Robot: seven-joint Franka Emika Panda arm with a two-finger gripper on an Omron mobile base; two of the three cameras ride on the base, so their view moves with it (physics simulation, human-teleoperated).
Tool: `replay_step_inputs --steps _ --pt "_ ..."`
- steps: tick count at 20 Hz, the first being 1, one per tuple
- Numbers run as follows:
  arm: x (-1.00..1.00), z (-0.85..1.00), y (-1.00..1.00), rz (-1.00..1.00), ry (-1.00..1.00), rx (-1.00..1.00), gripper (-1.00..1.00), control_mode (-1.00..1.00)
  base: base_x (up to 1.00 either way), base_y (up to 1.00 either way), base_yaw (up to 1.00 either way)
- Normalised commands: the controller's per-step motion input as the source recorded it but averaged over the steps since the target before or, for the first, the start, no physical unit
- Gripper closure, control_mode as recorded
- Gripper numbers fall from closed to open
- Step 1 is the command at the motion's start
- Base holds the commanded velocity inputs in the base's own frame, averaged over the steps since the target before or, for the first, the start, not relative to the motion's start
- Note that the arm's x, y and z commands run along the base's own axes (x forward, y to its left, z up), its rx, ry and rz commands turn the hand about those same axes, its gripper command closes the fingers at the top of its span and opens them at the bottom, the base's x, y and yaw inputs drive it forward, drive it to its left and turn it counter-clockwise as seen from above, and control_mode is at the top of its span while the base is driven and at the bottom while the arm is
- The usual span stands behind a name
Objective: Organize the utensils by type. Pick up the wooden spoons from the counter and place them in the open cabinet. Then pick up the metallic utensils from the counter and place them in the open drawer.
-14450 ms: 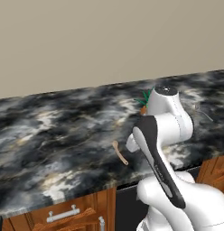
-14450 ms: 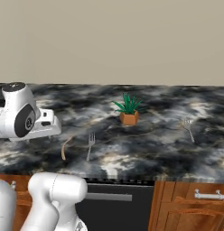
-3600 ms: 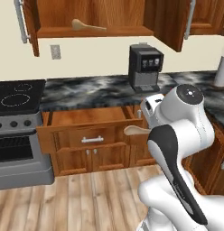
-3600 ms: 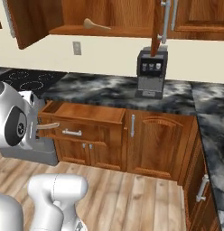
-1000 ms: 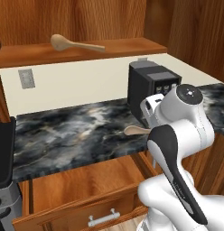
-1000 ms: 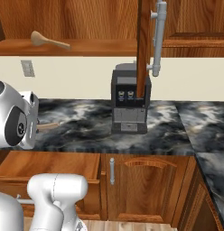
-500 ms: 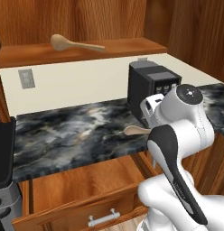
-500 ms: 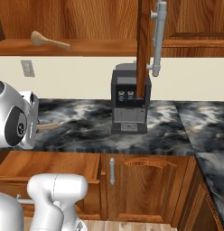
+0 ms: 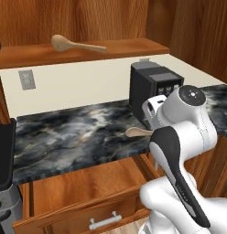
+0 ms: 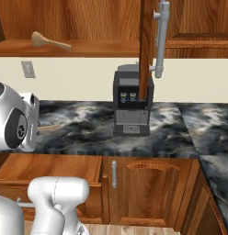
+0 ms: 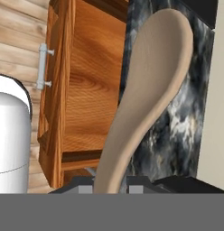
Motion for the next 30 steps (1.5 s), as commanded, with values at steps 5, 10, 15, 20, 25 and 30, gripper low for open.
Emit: replay_step_inputs --steps 5,10,15,20,25,30 --pt "-0.03 0.27 0.00 -0.01 -0.18 -0.01 1.00 -1.00 0.00 0.00 0.00" --pt "0.00 0.49 0.00 0.00 -0.43 -0.06 1.00 -1.00 0.00 0.00 0.00" --pt "0.00 0.66 0.00 0.00 -0.52 -0.04 1.00 -1.00 0.00 0.00 0.00" --pt "0.00 0.72 -0.03 0.00 -0.37 0.00 1.00 -1.00 0.00 0.00 0.00" --pt "0.18 0.70 -0.07 0.06 -0.13 0.11 1.00 -1.00 0.00 0.00 0.00" --pt "0.40 0.65 -0.11 0.09 0.00 0.23 1.00 -1.00 0.00 0.00 0.00"
